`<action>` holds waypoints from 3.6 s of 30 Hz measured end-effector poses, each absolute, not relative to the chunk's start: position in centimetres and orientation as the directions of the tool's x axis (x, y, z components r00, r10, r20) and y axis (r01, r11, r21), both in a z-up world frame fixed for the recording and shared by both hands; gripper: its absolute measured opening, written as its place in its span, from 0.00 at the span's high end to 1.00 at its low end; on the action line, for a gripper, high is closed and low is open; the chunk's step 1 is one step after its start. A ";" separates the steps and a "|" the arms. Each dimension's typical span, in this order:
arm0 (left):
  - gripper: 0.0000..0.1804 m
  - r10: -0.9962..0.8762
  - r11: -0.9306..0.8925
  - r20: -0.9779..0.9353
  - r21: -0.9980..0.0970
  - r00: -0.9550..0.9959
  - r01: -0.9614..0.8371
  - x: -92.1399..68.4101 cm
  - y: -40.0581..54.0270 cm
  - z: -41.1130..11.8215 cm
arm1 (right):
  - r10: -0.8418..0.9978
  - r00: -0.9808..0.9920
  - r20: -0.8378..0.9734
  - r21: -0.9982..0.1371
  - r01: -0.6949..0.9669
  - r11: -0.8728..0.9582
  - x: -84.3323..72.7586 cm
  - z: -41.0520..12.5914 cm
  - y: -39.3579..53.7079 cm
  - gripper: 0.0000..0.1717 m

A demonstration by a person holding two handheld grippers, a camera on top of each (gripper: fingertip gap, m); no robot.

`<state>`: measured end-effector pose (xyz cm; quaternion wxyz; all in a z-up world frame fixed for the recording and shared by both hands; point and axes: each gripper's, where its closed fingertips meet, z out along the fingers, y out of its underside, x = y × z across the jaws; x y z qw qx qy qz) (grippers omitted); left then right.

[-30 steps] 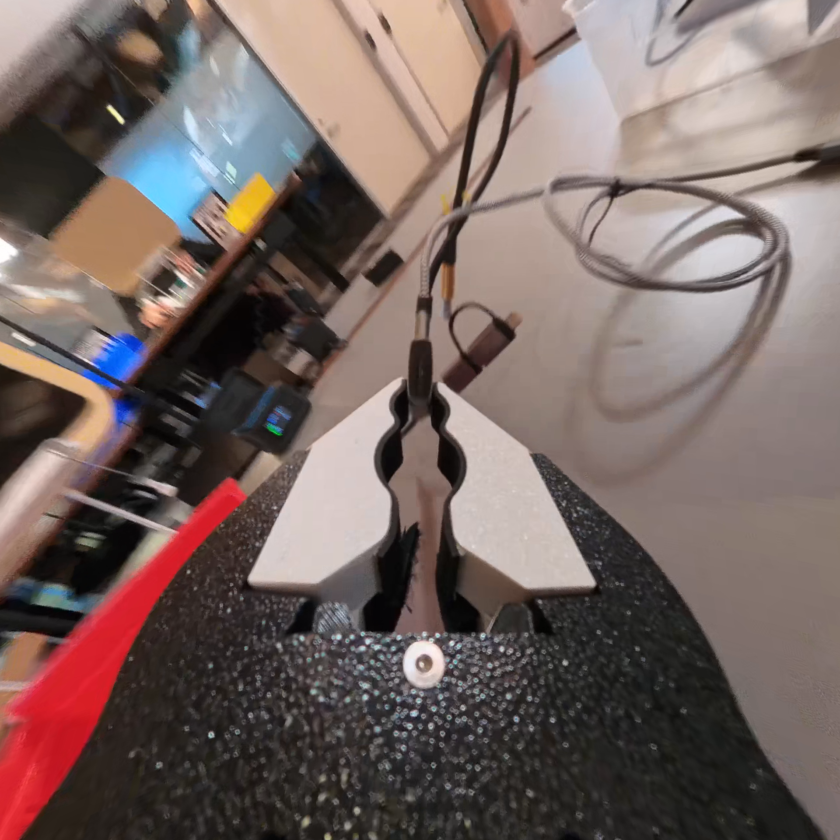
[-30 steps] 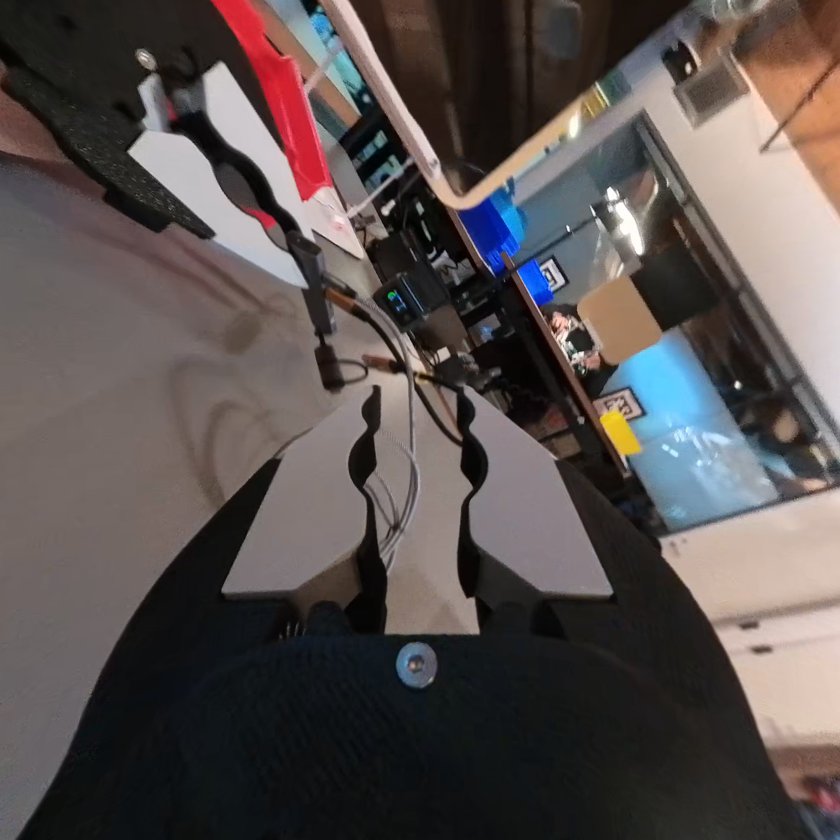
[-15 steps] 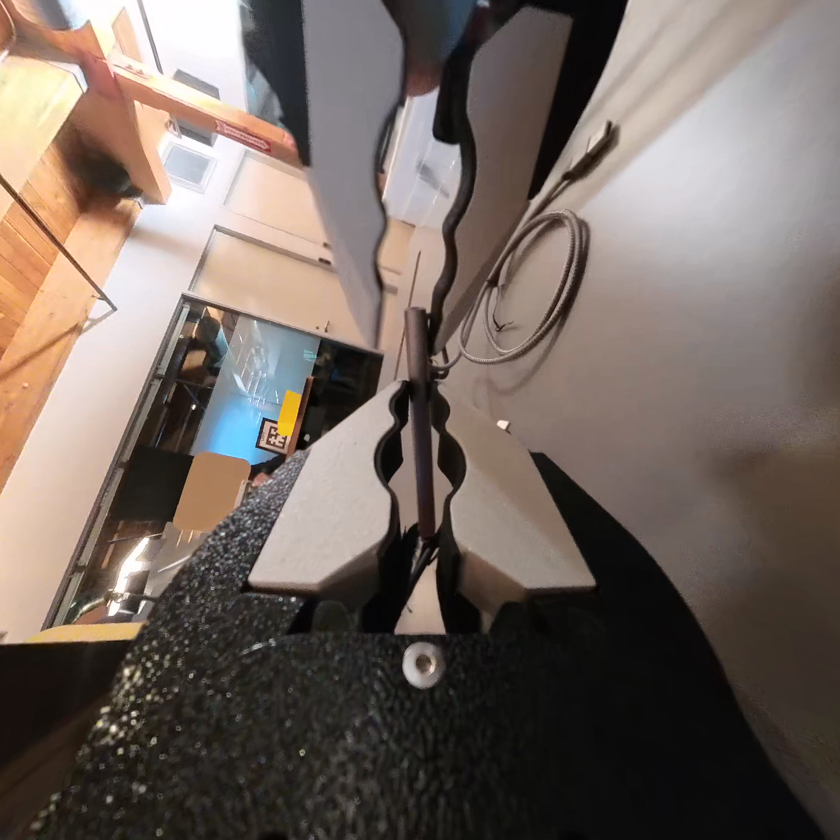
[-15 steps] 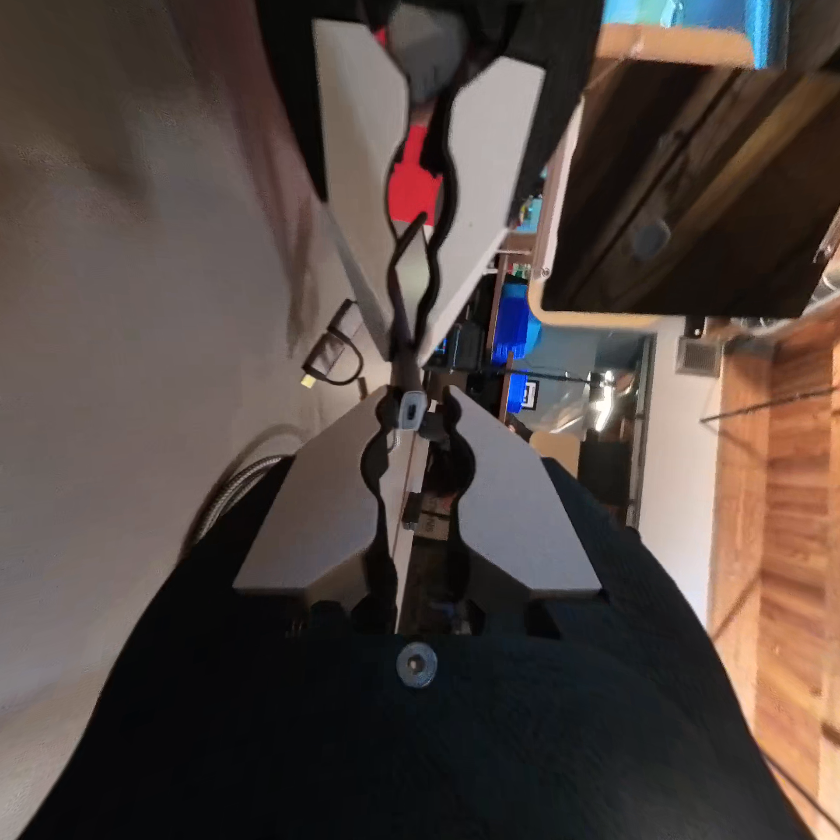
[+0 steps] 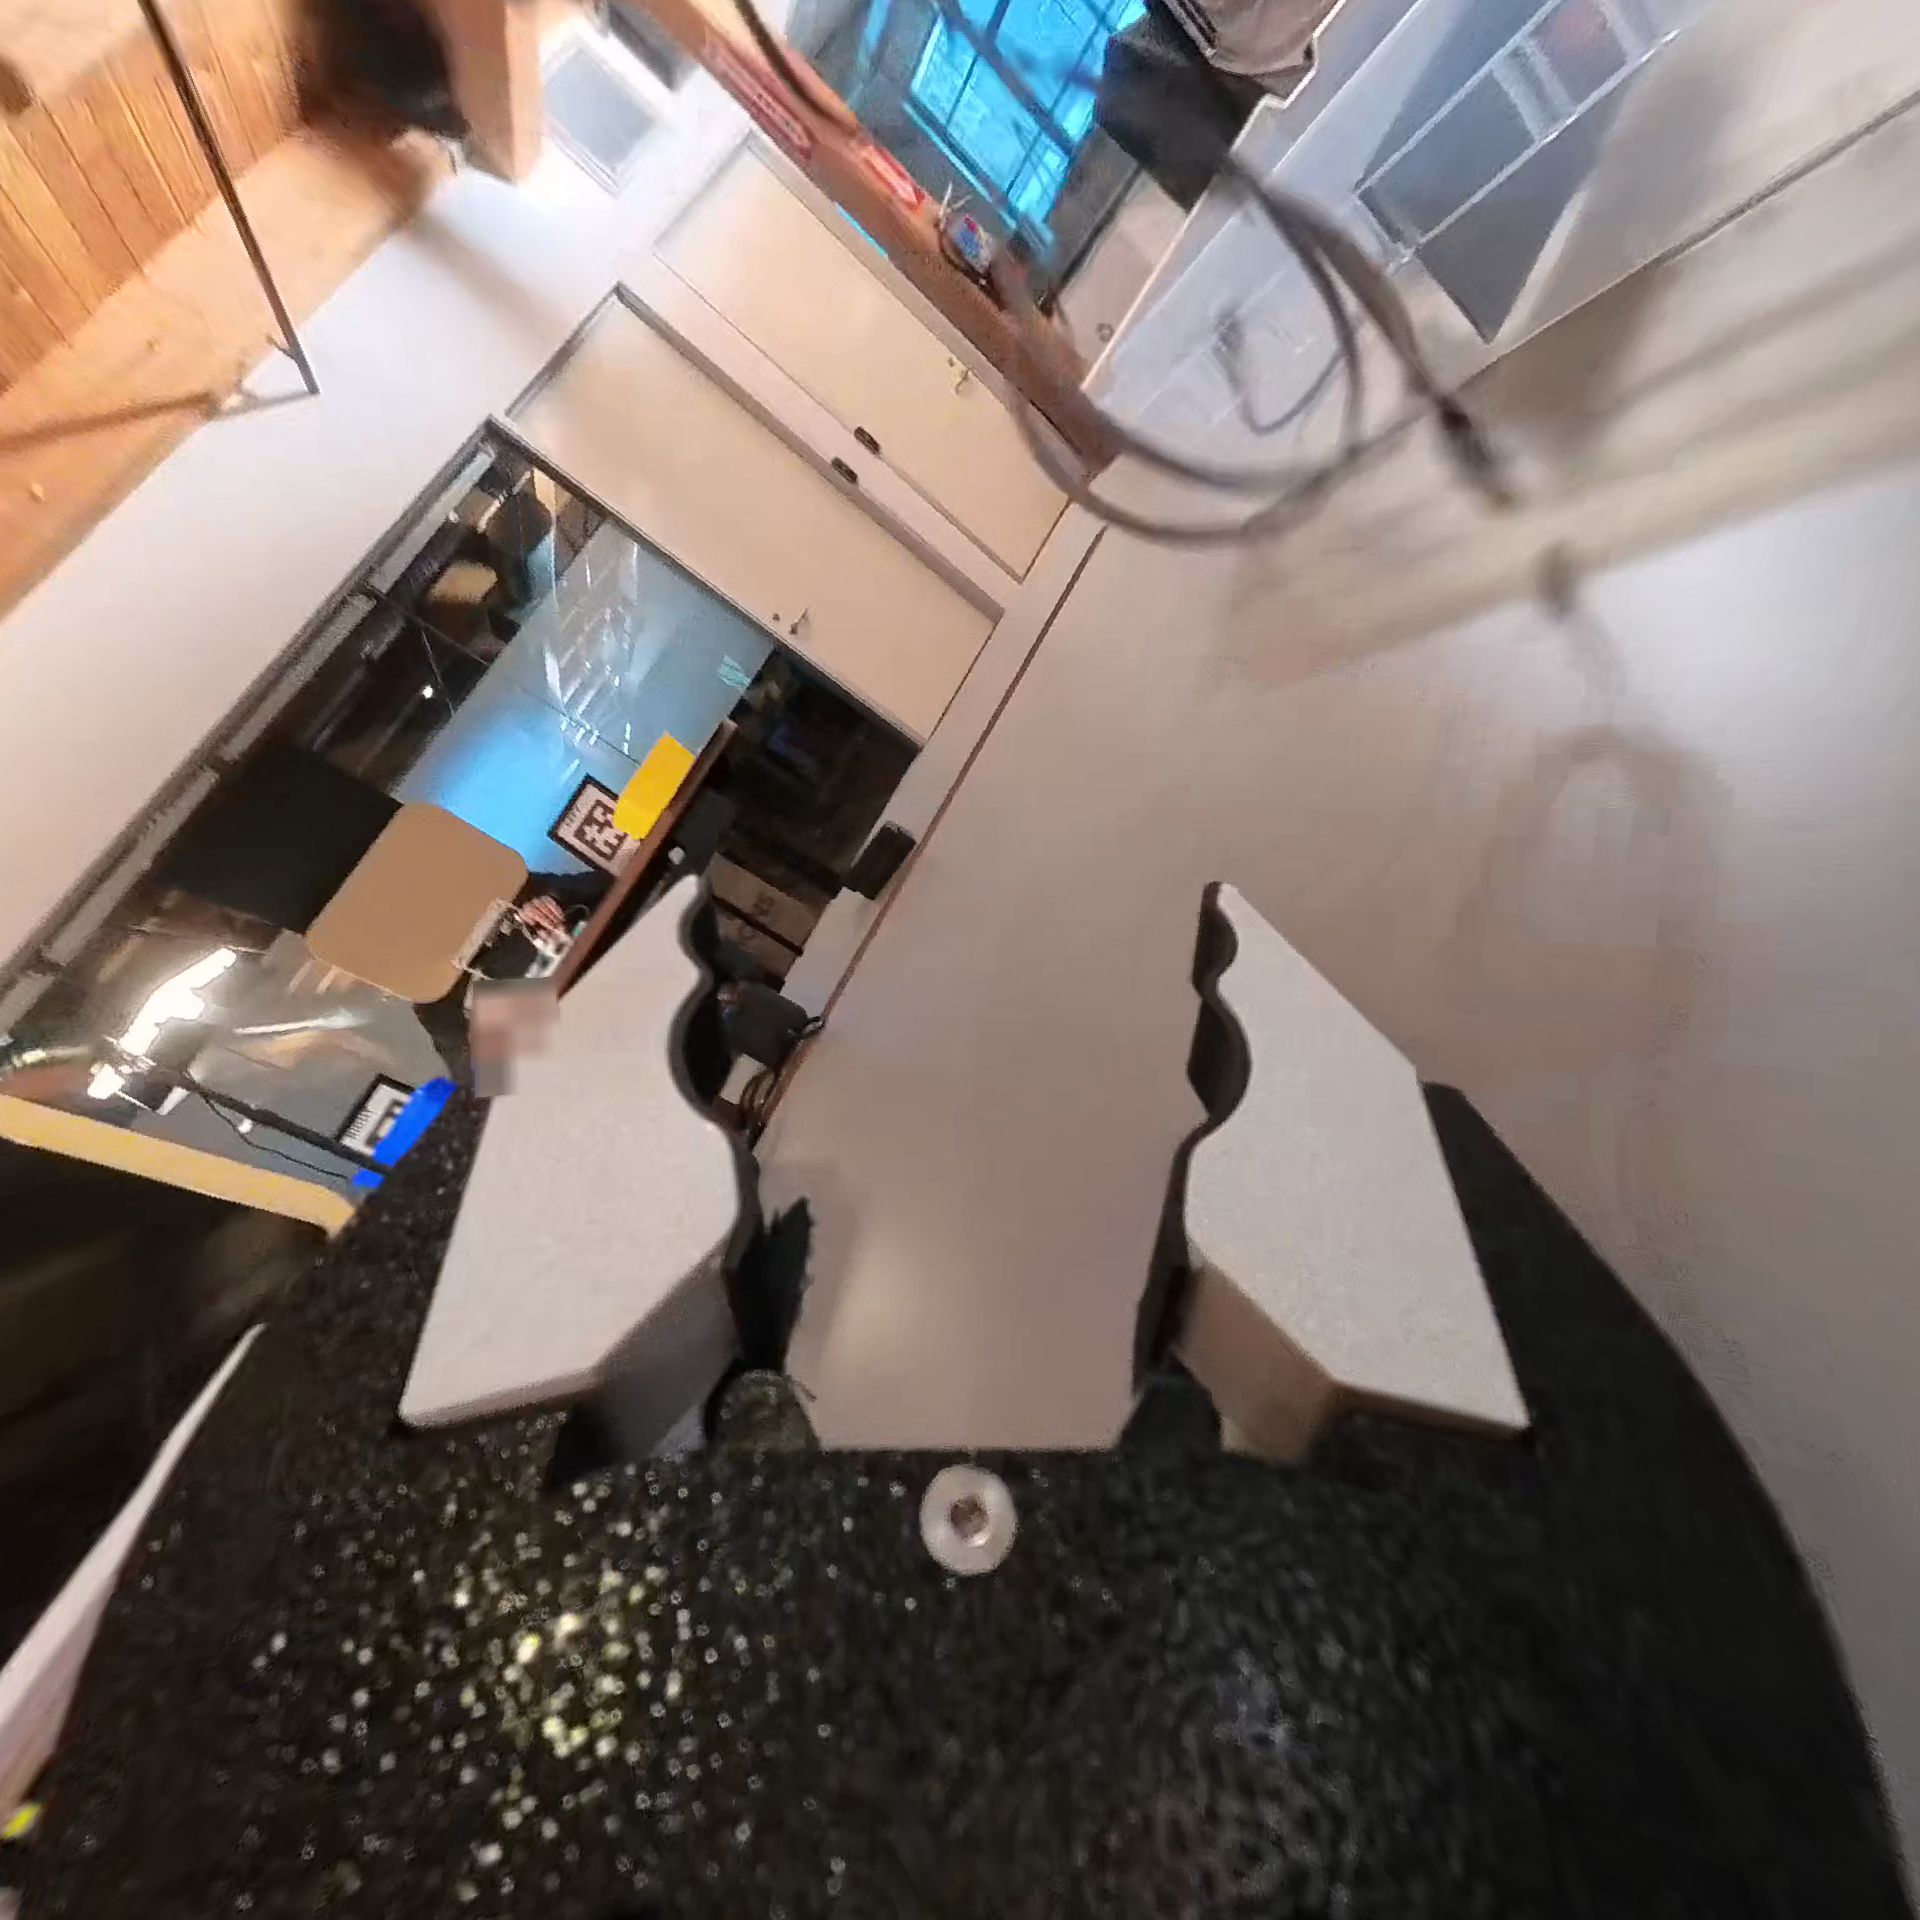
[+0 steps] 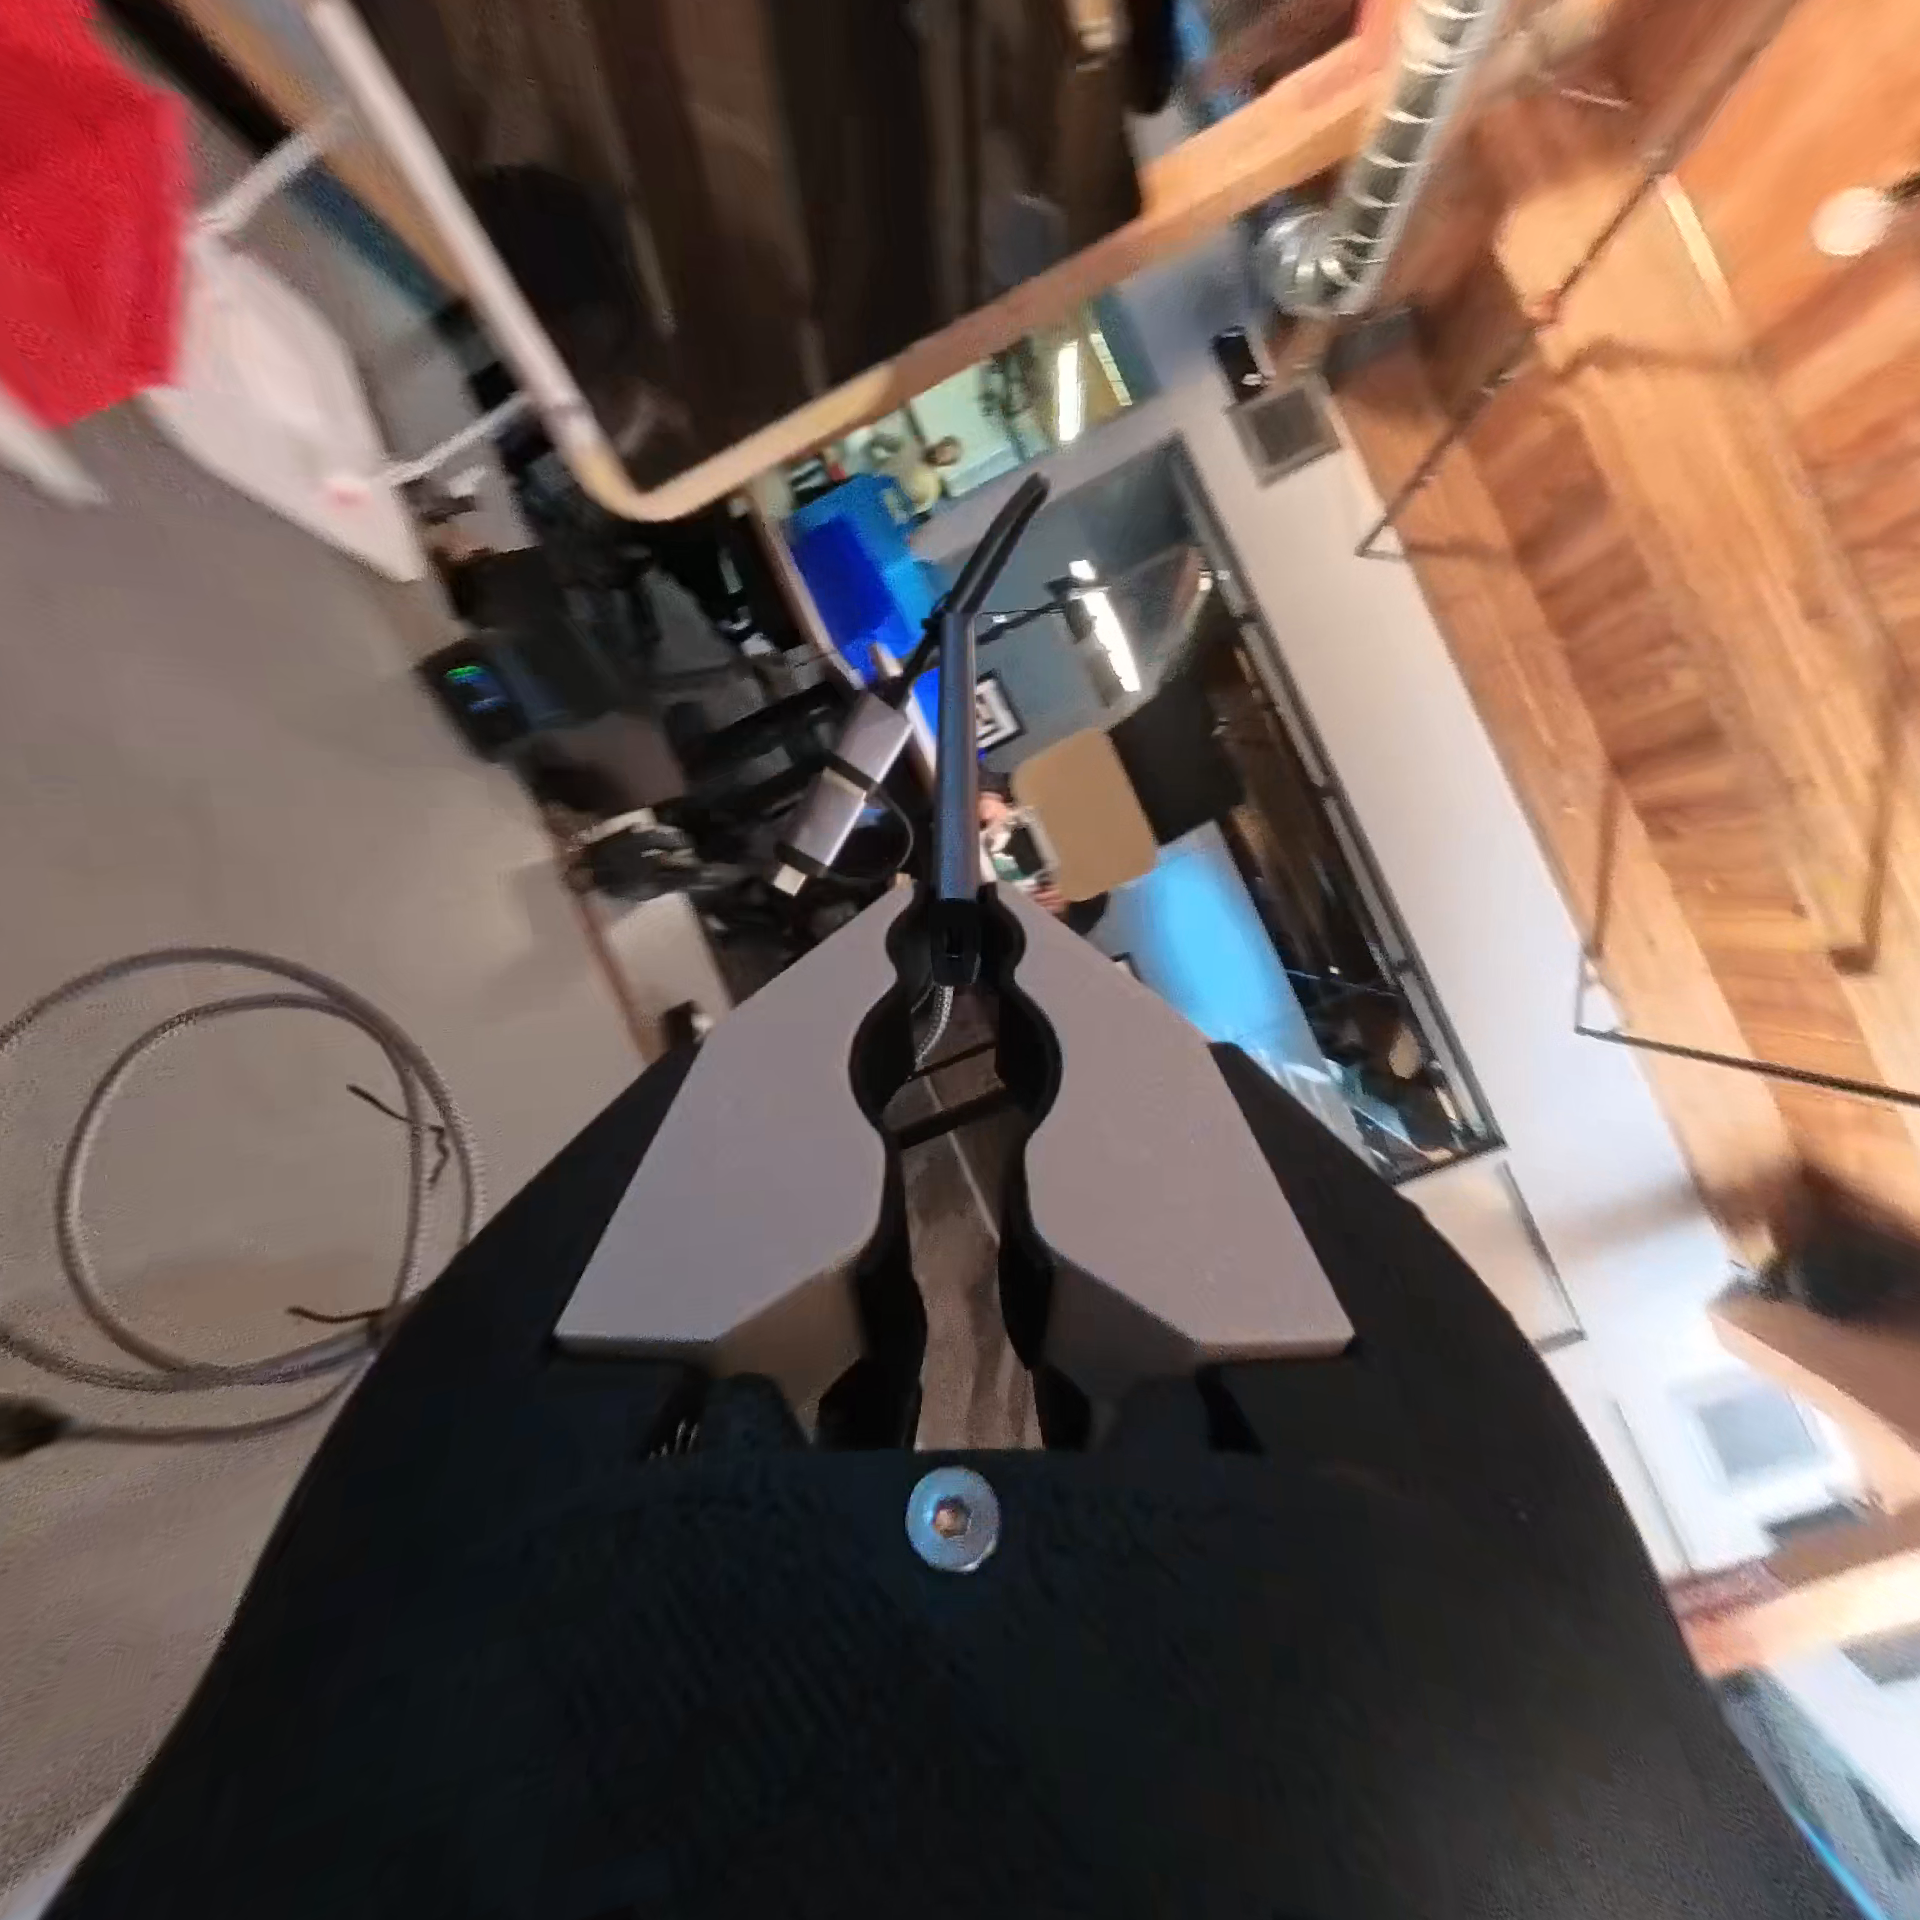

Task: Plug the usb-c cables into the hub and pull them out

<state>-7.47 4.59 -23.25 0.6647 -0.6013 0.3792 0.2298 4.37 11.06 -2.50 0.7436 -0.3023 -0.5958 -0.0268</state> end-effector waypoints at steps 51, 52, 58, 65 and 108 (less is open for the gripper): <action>0.46 -0.240 0.058 -0.735 -0.663 0.634 -0.746 -9.6 5.7 -25.9 | 0.872 0.302 0.384 -0.515 0.854 -0.069 18.8 -18.2 31.6 0.55; 0.45 -0.222 0.054 -0.728 -0.673 0.649 -0.737 -9.4 5.8 -25.4 | 0.826 0.371 0.424 -0.601 0.798 -0.050 18.8 -15.9 31.3 0.49; 0.27 -0.097 -0.071 -0.531 -0.840 0.842 -0.538 -8.9 6.0 -20.7 | 0.499 0.743 0.446 -0.865 0.500 0.028 24.8 -10.3 26.7 0.44; 0.12 0.111 -0.355 -0.132 -0.931 0.985 -0.084 -17.8 2.9 -17.3 | 0.439 0.871 0.221 -0.772 0.431 -0.467 31.9 -22.2 24.3 0.13; 0.98 0.286 -0.609 -0.373 -0.782 0.882 -0.134 -19.3 -13.0 -15.0 | 0.905 0.416 -0.092 -0.805 0.504 -0.313 -1.5 -26.0 6.7 0.45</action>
